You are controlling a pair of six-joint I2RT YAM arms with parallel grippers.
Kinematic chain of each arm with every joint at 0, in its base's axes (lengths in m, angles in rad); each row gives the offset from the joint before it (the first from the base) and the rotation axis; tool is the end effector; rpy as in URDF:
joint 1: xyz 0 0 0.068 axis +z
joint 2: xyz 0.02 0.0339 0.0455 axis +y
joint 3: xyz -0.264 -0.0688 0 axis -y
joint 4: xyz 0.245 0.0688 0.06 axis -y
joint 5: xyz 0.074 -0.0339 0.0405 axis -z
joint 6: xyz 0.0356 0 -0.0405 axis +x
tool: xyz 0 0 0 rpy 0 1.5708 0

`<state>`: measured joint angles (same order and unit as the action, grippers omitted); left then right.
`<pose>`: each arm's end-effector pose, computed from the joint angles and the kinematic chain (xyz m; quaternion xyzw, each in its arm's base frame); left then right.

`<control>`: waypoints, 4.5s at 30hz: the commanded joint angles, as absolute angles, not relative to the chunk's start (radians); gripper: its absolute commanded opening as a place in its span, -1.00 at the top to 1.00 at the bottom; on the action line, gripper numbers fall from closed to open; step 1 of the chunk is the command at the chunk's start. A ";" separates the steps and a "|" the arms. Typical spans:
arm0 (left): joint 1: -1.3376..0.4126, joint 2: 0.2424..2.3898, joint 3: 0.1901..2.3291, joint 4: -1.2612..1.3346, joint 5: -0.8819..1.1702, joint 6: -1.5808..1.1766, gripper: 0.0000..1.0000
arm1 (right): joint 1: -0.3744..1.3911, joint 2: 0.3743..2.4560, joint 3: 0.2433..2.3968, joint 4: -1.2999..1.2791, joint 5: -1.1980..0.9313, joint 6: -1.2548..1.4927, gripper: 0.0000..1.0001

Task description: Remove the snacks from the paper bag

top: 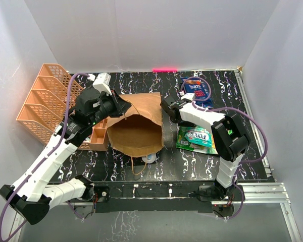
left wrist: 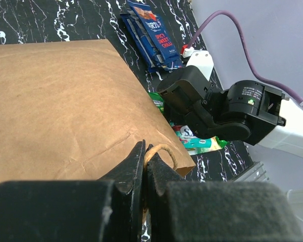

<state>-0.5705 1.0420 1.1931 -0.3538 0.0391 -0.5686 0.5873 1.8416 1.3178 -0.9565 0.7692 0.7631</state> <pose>0.1906 -0.1239 0.4156 0.0131 0.7749 -0.3535 0.5239 0.2982 0.1688 0.1981 0.0982 0.9209 -0.2664 0.2670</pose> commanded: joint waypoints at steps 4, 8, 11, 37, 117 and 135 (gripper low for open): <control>-0.565 1.005 1.195 -0.354 0.025 -0.556 1.00 | 0.591 1.756 1.288 -0.908 0.759 0.786 -0.10; -0.566 1.011 1.194 -0.346 0.035 -0.558 1.00 | 0.590 1.645 1.272 -0.882 0.724 0.739 -0.27; -0.566 1.014 1.194 -0.344 0.038 -0.557 1.00 | 0.590 1.552 1.226 -0.815 0.688 0.675 -0.46; -0.566 1.048 1.210 -0.321 0.072 -0.570 1.00 | 1.195 0.997 0.873 -0.051 -0.210 -0.361 -0.69; -0.566 0.984 1.175 -0.267 0.401 -0.511 1.00 | 0.819 2.248 1.369 0.544 0.487 -1.017 0.45; -0.565 1.021 1.199 -0.287 0.204 -0.520 1.00 | 0.944 1.858 1.081 0.356 0.332 -0.623 0.77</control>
<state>-0.5667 1.0183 1.1648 -0.2928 0.2588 -0.5171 0.9035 1.9934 1.1412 0.3756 0.4091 -0.7891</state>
